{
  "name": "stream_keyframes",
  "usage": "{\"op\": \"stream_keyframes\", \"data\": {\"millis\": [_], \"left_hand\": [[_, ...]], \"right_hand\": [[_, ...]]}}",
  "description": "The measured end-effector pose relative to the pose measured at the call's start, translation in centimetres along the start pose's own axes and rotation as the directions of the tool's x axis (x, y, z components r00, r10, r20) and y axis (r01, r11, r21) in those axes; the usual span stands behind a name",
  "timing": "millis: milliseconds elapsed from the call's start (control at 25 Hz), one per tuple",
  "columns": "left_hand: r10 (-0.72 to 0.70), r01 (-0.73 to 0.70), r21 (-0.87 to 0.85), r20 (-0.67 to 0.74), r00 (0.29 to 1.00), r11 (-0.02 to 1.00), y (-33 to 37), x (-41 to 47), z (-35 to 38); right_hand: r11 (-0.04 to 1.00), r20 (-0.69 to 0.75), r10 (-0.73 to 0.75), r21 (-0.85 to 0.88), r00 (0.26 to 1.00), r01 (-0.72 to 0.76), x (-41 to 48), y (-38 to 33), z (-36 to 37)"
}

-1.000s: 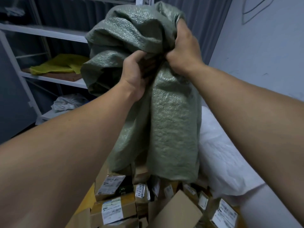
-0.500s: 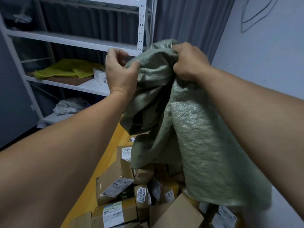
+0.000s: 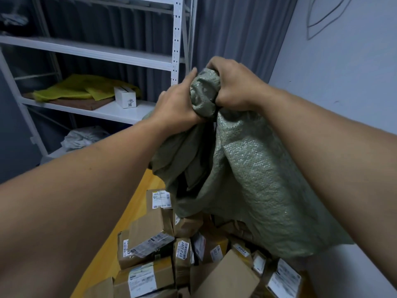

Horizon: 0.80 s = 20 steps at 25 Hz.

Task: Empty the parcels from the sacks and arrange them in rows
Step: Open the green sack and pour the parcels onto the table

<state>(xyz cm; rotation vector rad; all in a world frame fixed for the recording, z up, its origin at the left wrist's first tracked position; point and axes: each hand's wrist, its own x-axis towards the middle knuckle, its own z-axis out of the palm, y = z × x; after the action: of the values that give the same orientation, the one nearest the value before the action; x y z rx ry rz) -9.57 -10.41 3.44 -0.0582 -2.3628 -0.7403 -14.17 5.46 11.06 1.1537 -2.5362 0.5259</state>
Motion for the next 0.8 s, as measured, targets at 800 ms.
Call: {"op": "stream_keyframes", "data": {"millis": [800], "left_hand": [[-0.564, 0.267, -0.816, -0.086, 0.821, 0.513, 2.9, 1.7, -3.3]], "right_hand": [[0.717, 0.047, 0.038, 0.694, 0.998, -0.059, -1.0, 1.8, 6.1]]}}
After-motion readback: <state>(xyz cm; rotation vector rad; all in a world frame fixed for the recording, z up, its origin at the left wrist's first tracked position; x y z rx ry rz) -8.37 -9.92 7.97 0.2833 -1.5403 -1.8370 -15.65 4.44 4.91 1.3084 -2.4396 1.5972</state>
